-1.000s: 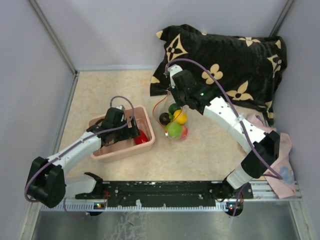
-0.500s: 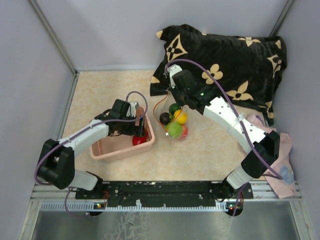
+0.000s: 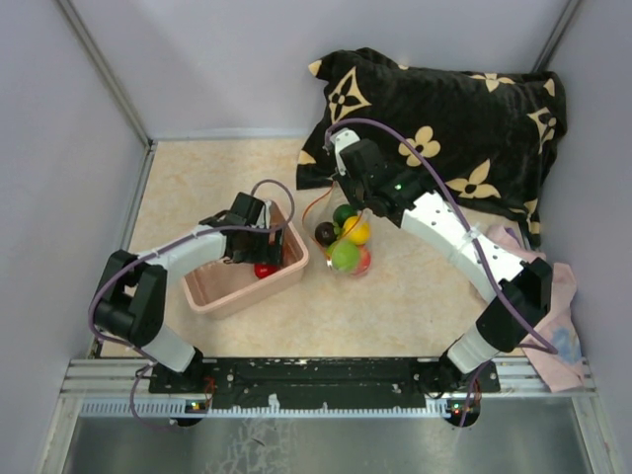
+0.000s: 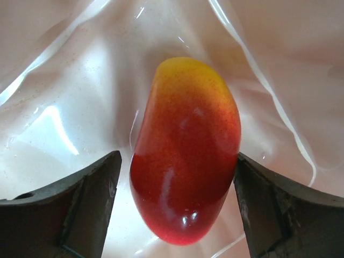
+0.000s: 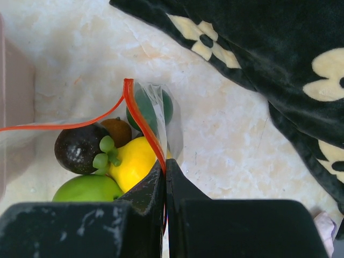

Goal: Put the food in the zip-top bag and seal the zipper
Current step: Pick up the fake fruit from the bin.

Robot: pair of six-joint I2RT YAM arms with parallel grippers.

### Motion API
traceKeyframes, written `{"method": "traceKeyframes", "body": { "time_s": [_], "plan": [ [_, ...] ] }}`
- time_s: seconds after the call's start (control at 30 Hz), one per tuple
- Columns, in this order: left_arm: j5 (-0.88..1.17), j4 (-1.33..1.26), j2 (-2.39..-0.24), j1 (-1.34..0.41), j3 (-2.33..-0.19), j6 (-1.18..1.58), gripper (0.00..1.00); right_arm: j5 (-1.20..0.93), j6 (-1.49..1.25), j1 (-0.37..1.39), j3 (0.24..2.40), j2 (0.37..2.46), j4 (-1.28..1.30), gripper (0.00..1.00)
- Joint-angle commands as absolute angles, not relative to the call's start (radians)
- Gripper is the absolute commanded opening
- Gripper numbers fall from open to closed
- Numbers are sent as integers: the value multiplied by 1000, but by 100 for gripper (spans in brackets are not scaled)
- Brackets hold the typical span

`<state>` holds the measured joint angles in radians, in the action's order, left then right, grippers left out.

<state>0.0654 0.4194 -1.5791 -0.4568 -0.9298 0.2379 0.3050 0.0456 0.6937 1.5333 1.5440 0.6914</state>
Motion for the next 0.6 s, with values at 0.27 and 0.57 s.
{"method": "traceKeyframes", "body": {
  "time_s": [0.27, 0.57],
  "plan": [
    [-47, 406, -1598, -310, -977, 507, 81, 330, 66, 698, 1545, 1547, 640, 0],
    [-29, 440, -1563, -290, -1036, 423, 90, 335, 73, 697, 1557, 1563, 641, 0]
  ]
}}
